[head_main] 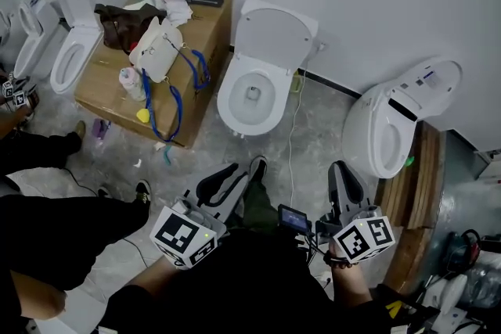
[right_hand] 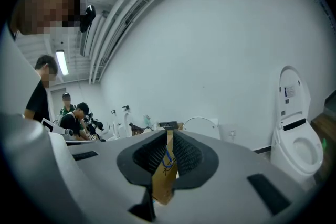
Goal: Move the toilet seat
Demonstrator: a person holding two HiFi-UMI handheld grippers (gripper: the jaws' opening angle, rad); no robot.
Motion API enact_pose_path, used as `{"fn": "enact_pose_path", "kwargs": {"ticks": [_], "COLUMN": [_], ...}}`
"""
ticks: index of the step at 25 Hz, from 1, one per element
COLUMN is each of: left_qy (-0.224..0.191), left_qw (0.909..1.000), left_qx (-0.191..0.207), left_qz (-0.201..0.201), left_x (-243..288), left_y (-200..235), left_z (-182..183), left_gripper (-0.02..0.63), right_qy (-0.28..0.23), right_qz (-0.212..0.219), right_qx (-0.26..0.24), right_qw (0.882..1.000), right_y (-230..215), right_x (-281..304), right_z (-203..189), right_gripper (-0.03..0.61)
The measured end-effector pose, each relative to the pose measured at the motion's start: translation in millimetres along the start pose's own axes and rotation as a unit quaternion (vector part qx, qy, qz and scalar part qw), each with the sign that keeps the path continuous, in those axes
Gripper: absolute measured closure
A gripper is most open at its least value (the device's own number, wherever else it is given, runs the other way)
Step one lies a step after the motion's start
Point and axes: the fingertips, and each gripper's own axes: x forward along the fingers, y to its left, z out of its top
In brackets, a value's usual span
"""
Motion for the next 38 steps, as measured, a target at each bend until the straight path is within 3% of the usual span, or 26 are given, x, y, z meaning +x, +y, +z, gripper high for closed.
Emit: {"fn": "enact_pose_path", "kwargs": {"ticks": [6,11,23,32,38], "left_qy": [0.007,0.015,0.036,0.037,0.049], "left_qw": [0.9997,0.9993,0.9977,0.9975,0.9961], "left_qx": [0.008,0.011,-0.019,-0.025,-0.022], "left_qz": [0.021,0.033,0.054,0.055,0.069], "left_x": [9.5,29.8,93.1,163.1,201.4], "left_y": [20.8,37.3,87.4,119.0,139.9], "left_z": [8.0,18.9,20.4,36.1,36.8], "left_gripper": [0.515,0.515,0.515,0.515,0.515], "right_qy": [0.001,0.003,0.038,0.050,0.063], "right_qz": [-0.013,0.002,0.023,0.039,0.038], "right_qx": [0.009,0.020,0.036,0.025,0.000], "right_qw": [1.000,1.000,0.998,0.998,0.997], "right_y": [-27.8,-37.8,-74.8,-109.5,-155.9], "right_x": [23.9,56.0,140.7,213.2,249.5], "right_z": [3.4,12.3,15.3,40.8,47.7], "right_gripper": [0.523,0.523,0.523,0.523,0.523]}}
